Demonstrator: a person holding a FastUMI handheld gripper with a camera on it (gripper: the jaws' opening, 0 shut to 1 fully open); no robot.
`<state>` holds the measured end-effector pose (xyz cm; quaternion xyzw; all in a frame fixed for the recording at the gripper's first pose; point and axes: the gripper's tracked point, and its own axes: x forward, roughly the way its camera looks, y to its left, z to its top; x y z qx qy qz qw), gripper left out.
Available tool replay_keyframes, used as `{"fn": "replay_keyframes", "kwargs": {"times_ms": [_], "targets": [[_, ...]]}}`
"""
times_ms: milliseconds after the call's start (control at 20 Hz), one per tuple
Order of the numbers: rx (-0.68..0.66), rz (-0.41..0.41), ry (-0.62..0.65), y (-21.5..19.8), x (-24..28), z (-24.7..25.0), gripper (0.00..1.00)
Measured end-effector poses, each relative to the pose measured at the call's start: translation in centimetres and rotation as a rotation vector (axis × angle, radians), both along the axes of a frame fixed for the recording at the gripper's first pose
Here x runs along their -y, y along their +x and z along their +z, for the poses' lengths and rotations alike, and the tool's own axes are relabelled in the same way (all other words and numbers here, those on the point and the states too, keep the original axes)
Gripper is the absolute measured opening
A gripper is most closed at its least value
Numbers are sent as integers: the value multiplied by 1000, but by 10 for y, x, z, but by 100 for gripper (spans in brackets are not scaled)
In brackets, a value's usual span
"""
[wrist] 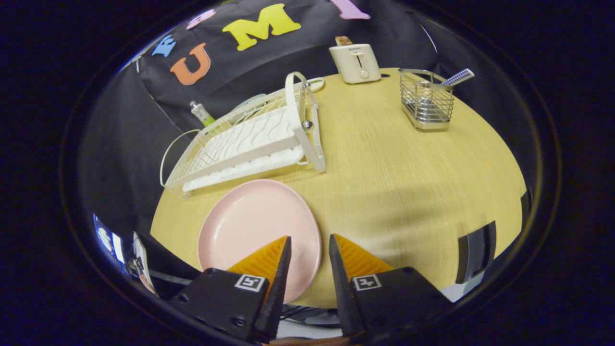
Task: Take the plate from the dish rack, then take the spoon from the basket and place it into the plate.
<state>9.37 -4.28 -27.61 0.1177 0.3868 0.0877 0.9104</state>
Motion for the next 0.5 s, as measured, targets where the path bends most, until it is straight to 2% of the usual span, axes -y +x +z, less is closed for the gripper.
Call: {"fn": "replay_keyframes", "kwargs": {"times_ms": [50,100,200,350,500], "targets": [[50,-9,-12,3,3,7,60],[108,-37,-50,7,13,15,81],[187,-75,-122,10,28,25,98],[275,-77,-113,10,34,39,97],[400,-115,-123,15,62,62,97]]}}
